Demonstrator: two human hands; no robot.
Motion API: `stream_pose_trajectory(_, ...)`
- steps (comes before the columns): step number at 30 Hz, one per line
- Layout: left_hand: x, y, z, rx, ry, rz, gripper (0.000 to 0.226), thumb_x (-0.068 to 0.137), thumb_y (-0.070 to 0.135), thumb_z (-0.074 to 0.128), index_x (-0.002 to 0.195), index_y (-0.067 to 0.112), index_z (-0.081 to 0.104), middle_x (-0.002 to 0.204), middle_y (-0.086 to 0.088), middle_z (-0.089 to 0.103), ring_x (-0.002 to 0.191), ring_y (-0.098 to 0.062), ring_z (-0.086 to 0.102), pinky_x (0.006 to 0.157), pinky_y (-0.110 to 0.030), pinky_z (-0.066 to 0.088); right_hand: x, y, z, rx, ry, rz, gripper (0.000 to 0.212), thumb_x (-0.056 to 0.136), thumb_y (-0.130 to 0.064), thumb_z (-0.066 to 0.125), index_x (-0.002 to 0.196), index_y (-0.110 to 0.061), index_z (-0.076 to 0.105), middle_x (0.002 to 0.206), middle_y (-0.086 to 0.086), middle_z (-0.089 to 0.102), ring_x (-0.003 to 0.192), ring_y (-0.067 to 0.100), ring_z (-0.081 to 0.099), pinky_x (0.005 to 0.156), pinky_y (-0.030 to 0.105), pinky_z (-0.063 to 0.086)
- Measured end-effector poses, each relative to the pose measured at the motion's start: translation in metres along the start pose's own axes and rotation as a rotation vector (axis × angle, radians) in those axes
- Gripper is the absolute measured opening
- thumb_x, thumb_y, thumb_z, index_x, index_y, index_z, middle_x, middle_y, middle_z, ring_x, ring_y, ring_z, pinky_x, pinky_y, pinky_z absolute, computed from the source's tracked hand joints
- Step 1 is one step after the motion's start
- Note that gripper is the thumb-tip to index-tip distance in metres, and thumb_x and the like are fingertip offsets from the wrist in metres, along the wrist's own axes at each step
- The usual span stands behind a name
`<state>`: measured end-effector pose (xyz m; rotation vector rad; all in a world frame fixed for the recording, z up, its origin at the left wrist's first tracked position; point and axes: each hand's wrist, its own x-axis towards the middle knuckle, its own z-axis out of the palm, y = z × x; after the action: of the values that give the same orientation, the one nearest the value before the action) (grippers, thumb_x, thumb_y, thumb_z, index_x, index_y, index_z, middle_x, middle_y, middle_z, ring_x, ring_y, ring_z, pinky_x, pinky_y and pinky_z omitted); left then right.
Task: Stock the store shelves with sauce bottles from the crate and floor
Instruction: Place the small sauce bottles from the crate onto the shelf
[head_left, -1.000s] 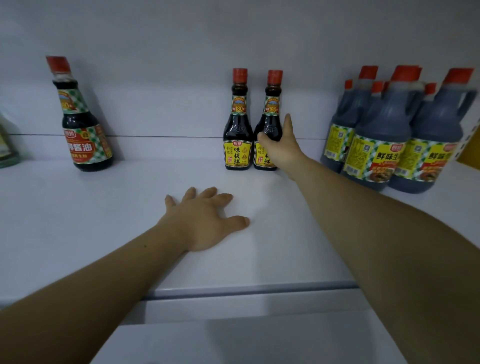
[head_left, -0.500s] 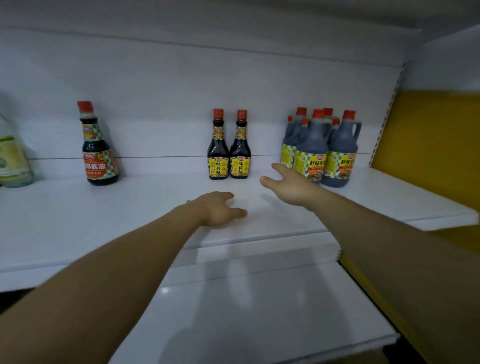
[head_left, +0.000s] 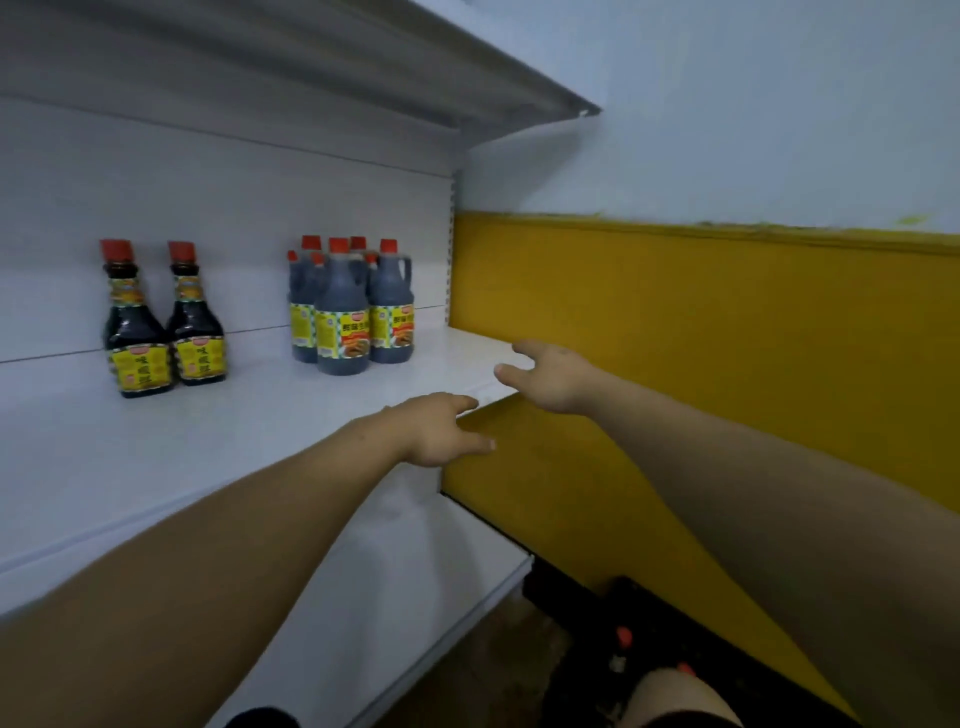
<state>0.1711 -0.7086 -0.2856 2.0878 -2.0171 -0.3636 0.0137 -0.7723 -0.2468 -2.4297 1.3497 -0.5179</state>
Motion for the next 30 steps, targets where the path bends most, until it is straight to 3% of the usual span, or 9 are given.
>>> stream_pose_trajectory(6, 0.030, 0.067, 0.045, 0.044, -0.127, 0.184, 0.086, 0.081, 0.067, 0.053, 0.150, 0.030, 0.019, 0.159, 0.001, 0.018, 0.143, -0.023, 0.023, 0.114, -0.046, 0.026, -0.042, 0.074, -0.032, -0.079, 0.057, 0.248, 0.069, 0.097, -0.056, 0.042, 0.153, -0.019, 0.024, 0.159, 0.006, 0.025, 0.141, 0.030, 0.031, 0.106, 0.039, 0.035)
stream_pose_trajectory(14, 0.064, 0.125, 0.125, 0.080, -0.388, 0.347, 0.083, 0.087, 0.059, 0.054, 0.152, 0.025, 0.015, 0.160, -0.001, 0.011, 0.145, -0.025, 0.019, 0.115, -0.040, 0.025, -0.107, 0.166, -0.017, -0.084, -0.074, 0.562, 0.067, 0.099, -0.054, 0.041, 0.154, -0.021, 0.022, 0.161, 0.001, 0.021, 0.145, 0.027, 0.026, 0.113, 0.042, 0.029)
stream_pose_trajectory(20, 0.088, 0.180, 0.211, 0.095, -0.606, 0.382, 0.078, 0.092, 0.050, 0.053, 0.153, 0.023, 0.014, 0.160, -0.003, 0.011, 0.144, -0.027, 0.023, 0.114, -0.040, 0.029, -0.174, 0.263, 0.017, -0.007, -0.146, 0.754, 0.069, 0.099, -0.054, 0.040, 0.154, -0.019, 0.020, 0.161, 0.003, 0.019, 0.145, 0.027, 0.026, 0.114, 0.041, 0.027)
stream_pose_trajectory(27, 0.114, 0.217, 0.343, 0.139, -0.868, 0.378, 0.075, 0.091, 0.050, 0.053, 0.152, 0.026, 0.015, 0.159, -0.001, 0.015, 0.140, -0.026, 0.029, 0.108, -0.033, 0.034, -0.248, 0.366, 0.083, 0.245, -0.252, 0.969, 0.072, 0.098, -0.054, 0.041, 0.155, -0.020, 0.015, 0.162, 0.005, 0.014, 0.144, 0.029, 0.027, 0.109, 0.038, 0.033)
stream_pose_trajectory(30, 0.119, 0.226, 0.407, 0.146, -0.936, 0.377, 0.074, 0.093, 0.043, 0.055, 0.152, 0.023, 0.016, 0.159, -0.003, 0.016, 0.140, -0.026, 0.029, 0.108, -0.031, 0.033, -0.265, 0.401, 0.126, 0.293, -0.294, 1.024, 0.071, 0.098, -0.052, 0.043, 0.155, -0.018, 0.017, 0.159, 0.008, 0.022, 0.139, 0.031, 0.034, 0.108, 0.038, 0.036)
